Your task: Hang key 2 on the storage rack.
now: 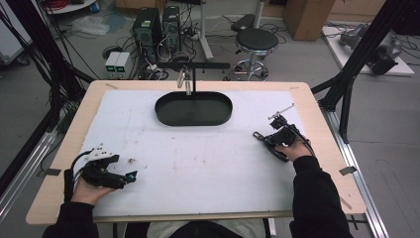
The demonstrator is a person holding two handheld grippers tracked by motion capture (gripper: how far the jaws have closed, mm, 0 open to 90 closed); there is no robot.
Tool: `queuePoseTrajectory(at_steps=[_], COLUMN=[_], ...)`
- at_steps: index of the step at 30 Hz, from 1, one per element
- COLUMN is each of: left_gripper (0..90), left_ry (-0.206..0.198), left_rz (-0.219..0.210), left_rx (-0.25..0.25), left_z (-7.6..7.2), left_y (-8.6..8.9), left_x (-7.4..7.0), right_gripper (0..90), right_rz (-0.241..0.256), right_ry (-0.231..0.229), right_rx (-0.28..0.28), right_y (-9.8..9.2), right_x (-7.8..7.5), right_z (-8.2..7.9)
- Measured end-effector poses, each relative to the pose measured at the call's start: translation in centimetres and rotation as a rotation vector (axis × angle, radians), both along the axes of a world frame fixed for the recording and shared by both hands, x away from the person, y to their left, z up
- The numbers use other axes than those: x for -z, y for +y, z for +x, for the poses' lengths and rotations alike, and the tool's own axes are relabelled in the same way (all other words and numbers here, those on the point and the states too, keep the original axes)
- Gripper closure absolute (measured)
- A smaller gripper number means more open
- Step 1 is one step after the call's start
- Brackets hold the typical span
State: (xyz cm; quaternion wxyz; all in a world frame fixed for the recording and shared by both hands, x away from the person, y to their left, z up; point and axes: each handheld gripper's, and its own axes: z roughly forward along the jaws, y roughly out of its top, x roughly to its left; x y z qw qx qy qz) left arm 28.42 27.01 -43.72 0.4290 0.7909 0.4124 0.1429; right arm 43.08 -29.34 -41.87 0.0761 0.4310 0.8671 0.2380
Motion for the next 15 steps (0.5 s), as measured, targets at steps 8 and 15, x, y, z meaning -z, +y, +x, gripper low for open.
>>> queuePoseTrajectory(at_steps=[8,15], left_gripper=[2.0,2.0], left_ry=[0.001,0.000], left_rz=[0.005,0.006], left_rx=[0.011,0.021], left_z=[0.0,0.0], left_y=[0.0,-0.2], left_x=[0.0,0.0], right_gripper=[87.7,87.7], right_rz=[0.029,0.080], right_ry=[-0.025,-0.055], right_rx=[-0.007,-0.002], right_y=[-0.3,-0.6], right_x=[-0.6,-1.8], right_z=[-0.3,-0.6])
